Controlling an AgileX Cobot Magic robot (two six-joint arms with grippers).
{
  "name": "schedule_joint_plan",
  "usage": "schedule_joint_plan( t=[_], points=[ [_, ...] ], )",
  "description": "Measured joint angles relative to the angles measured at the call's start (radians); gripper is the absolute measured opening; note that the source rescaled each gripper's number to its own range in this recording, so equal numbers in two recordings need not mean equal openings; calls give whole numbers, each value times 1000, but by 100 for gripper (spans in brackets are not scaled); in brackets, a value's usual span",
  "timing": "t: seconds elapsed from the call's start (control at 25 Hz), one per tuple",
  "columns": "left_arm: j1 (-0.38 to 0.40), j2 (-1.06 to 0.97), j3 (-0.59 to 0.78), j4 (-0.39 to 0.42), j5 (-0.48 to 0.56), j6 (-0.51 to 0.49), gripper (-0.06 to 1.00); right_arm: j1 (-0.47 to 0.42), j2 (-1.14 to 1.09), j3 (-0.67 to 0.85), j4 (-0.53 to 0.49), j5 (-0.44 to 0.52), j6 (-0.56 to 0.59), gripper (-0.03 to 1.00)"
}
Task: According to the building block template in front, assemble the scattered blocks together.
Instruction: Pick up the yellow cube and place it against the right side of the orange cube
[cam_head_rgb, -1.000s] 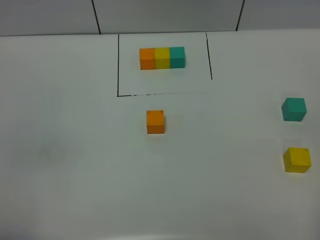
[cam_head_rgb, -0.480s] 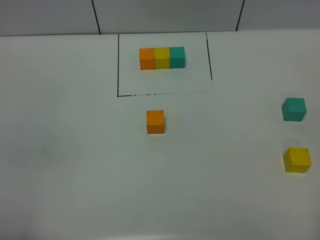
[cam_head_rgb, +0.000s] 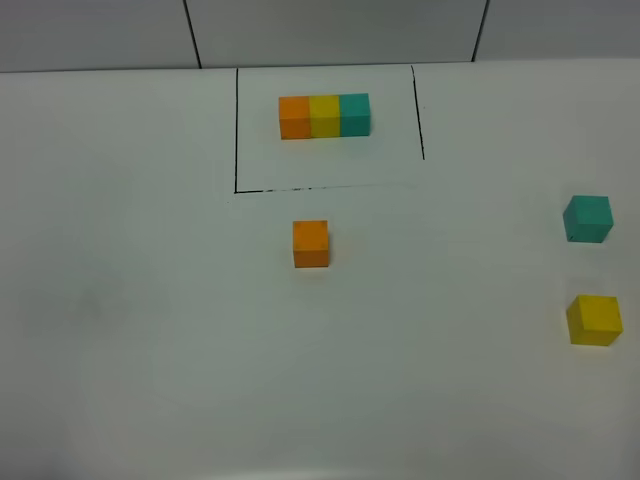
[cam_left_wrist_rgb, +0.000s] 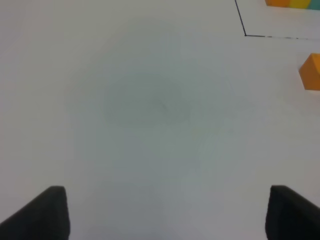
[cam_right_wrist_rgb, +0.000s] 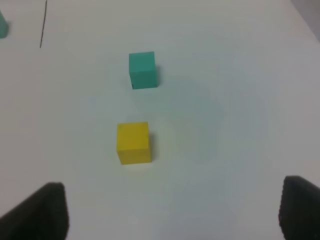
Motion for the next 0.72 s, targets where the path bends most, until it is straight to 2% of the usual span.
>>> schedule_joint_plan(
  t=[0.16,0.36,0.6,0.72],
  points=[
    [0,0,0,0,0,0,100,0,0,0,0,0,-7,76],
    [0,0,0,0,0,0,100,0,61,-38,0,0,-18,86],
    [0,0,0,0,0,0,100,0,412,-98,-7,-1,-18,90],
    [0,0,0,0,0,1,100,0,622,-142,-8,-30,-18,90]
  ],
)
